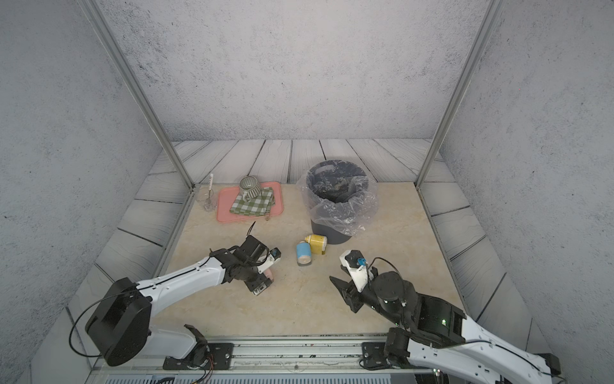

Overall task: Take out the pencil sharpener tray and clean the shavings
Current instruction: Place the pencil sharpener at the center of the board.

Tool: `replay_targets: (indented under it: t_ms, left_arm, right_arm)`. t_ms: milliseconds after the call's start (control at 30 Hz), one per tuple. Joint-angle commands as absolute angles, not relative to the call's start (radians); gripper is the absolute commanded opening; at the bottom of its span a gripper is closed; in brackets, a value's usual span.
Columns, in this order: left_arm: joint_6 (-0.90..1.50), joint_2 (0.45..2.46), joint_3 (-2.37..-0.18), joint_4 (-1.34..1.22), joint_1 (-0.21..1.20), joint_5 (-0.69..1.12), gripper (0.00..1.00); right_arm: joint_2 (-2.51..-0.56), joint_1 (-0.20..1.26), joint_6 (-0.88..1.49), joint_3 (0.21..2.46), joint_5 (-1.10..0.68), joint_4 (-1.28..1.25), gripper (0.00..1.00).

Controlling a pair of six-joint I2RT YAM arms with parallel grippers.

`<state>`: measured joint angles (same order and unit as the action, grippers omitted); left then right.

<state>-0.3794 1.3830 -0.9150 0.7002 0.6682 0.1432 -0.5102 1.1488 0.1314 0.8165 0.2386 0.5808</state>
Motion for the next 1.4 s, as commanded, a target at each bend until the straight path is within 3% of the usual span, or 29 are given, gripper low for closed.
replay_targets:
  t_ms: [0, 267, 633, 800, 967, 1067, 1167, 1200, 1233, 1367]
  left_arm:
    - [-0.300, 1.386, -0.891, 0.603, 0.662, 0.098, 0.00]
    - [-0.244, 1.438, -0.858, 0.568, 0.661, 0.043, 0.03]
    - [-0.222, 1.448, -0.825, 0.546, 0.661, 0.038, 0.23]
    - [-0.222, 1.430, -0.815, 0.535, 0.661, 0.036, 0.37]
    - [-0.228, 1.407, -0.802, 0.533, 0.661, 0.028, 0.43]
    - [-0.230, 1.393, -0.794, 0.535, 0.661, 0.026, 0.60]
    - [-0.232, 1.378, -0.788, 0.534, 0.661, 0.021, 0.64]
    - [-0.235, 1.371, -0.788, 0.534, 0.661, 0.020, 0.73]
    - [-0.235, 1.366, -0.787, 0.533, 0.661, 0.017, 1.00]
    - [-0.244, 1.335, -0.787, 0.532, 0.661, 0.012, 0.99]
  right_arm:
    - [-0.497, 1.147, 0.141, 0.807, 0.255, 0.588, 0.24]
    - [-0.500, 1.148, 0.145, 0.804, 0.250, 0.587, 0.24]
    - [-0.497, 1.148, 0.159, 0.802, 0.248, 0.592, 0.24]
    - [-0.489, 1.147, 0.173, 0.795, 0.268, 0.590, 0.28]
    - [-0.490, 1.148, 0.192, 0.793, 0.291, 0.591, 0.32]
    - [-0.496, 1.147, 0.222, 0.797, 0.309, 0.596, 0.40]
    - [-0.527, 1.147, 0.251, 0.815, 0.326, 0.619, 0.46]
    - [-0.542, 1.147, 0.256, 0.820, 0.328, 0.628, 0.47]
    - [-0.560, 1.147, 0.264, 0.830, 0.329, 0.638, 0.49]
    - [-0.655, 1.147, 0.302, 0.869, 0.351, 0.682, 0.62]
